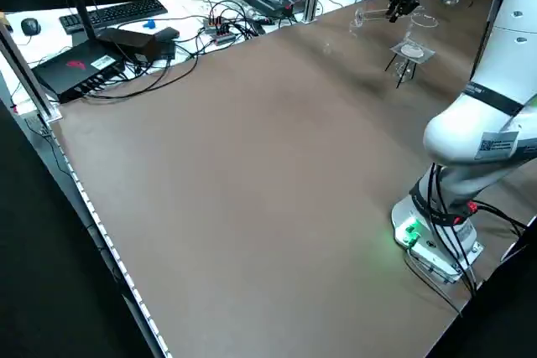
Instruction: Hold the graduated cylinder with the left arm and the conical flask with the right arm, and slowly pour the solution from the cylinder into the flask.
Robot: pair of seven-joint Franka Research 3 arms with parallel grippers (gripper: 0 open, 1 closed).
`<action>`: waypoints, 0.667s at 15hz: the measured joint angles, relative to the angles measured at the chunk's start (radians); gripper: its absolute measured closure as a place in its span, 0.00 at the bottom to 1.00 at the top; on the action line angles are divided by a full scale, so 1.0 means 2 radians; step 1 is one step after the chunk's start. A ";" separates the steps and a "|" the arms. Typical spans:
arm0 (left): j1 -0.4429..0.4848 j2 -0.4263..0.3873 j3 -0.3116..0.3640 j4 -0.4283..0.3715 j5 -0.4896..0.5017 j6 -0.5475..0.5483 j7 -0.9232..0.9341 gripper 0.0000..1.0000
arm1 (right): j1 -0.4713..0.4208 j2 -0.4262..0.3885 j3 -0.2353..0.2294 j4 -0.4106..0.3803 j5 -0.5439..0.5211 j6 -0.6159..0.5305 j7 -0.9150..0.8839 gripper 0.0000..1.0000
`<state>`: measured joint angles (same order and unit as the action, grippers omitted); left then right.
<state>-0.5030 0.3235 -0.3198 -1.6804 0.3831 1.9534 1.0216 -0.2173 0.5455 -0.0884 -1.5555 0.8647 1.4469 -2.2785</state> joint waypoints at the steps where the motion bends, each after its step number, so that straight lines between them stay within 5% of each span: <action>1: -0.001 0.000 0.000 0.000 0.005 0.000 -0.001 0.66 | 0.002 0.000 0.000 0.000 0.000 0.001 0.007 0.60; 10: -0.011 0.000 0.000 0.000 0.037 -0.003 -0.018 0.66 | 0.022 -0.017 0.000 0.000 -0.001 0.014 0.036 0.60</action>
<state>-0.5259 0.3235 -0.3198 -1.6799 0.4574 1.9471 0.9858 -0.1739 0.5117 -0.0887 -1.5551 0.8635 1.4742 -2.2069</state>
